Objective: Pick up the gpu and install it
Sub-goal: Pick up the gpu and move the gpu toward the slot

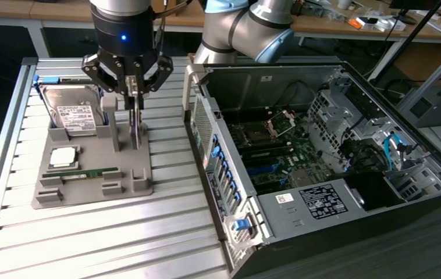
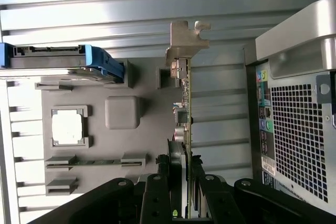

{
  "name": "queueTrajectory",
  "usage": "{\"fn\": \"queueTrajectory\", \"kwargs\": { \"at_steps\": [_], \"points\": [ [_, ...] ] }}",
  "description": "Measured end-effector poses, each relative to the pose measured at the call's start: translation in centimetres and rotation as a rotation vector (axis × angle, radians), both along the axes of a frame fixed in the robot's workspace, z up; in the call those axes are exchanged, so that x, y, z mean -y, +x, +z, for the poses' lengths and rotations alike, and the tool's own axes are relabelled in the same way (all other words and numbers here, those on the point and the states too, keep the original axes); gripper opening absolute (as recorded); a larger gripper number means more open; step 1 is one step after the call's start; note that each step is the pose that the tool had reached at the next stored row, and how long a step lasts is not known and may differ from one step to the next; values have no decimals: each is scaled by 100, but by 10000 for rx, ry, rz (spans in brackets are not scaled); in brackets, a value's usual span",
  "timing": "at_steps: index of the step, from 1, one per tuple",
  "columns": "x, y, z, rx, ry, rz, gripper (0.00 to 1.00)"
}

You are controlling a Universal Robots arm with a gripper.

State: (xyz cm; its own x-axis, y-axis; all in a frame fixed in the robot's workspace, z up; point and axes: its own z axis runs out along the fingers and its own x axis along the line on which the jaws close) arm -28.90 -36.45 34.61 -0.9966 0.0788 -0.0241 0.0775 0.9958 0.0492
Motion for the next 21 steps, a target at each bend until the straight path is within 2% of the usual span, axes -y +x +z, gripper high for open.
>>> {"fn": "queueTrajectory", "kwargs": {
  "at_steps": [21],
  "points": [
    [0,0,125,0,6,0,27]
  ]
}}
